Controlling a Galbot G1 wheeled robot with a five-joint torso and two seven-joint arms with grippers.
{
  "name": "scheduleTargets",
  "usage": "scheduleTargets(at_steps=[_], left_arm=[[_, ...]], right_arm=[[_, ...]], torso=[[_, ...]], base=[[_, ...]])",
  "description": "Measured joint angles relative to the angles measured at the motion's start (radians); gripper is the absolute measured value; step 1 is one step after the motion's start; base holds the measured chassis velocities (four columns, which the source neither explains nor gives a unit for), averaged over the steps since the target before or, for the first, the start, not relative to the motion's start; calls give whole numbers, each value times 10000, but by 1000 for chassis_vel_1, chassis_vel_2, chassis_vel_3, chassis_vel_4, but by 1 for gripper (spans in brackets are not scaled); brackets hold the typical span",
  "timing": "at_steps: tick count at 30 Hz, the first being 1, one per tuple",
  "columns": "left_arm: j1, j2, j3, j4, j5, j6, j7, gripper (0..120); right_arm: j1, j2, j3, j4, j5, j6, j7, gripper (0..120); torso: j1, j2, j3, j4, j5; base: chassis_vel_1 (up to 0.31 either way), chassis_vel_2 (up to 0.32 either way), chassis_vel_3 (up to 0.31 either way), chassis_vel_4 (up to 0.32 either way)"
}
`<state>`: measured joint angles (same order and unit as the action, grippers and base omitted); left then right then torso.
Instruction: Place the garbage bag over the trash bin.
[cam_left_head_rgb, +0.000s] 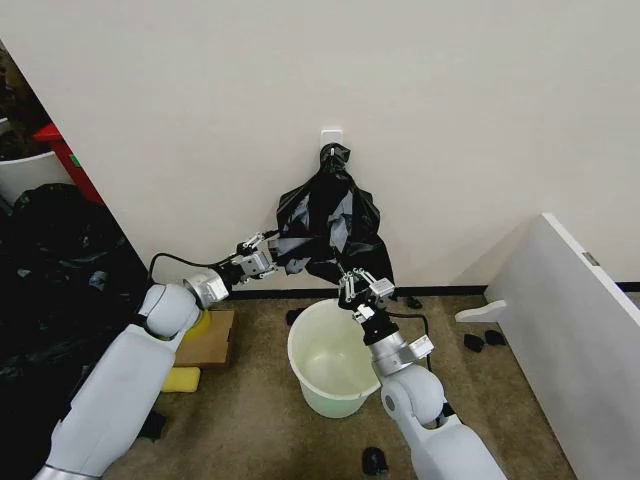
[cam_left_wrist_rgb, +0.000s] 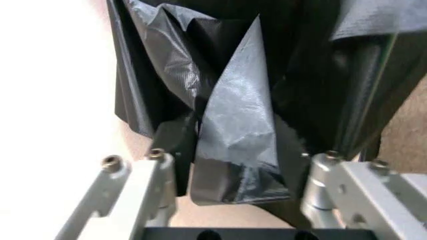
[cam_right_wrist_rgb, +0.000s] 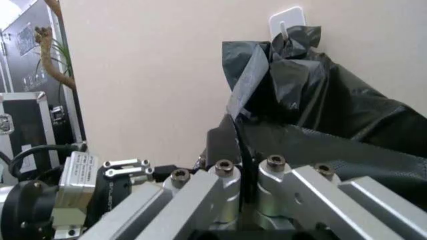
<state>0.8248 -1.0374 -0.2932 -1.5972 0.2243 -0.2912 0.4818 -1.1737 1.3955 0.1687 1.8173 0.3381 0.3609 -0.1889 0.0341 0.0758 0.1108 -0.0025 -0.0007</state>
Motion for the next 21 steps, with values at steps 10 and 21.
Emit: scheduleTargets(at_steps=[10,21], left_arm=[[435,58,107,-354,-2723,802,-771,4],[1949,-1392,1301,-1297,-8896,-299,-4519,0]], right_arm=[[131,-334,48,-82,86,-31,120,0],[-191,-1944,425,785,1743,-382,361,0]], torso=[[0,0,0,1,3],[0,0,0,-2,6]], base=[[0,0,0,0],[0,0,0,0]])
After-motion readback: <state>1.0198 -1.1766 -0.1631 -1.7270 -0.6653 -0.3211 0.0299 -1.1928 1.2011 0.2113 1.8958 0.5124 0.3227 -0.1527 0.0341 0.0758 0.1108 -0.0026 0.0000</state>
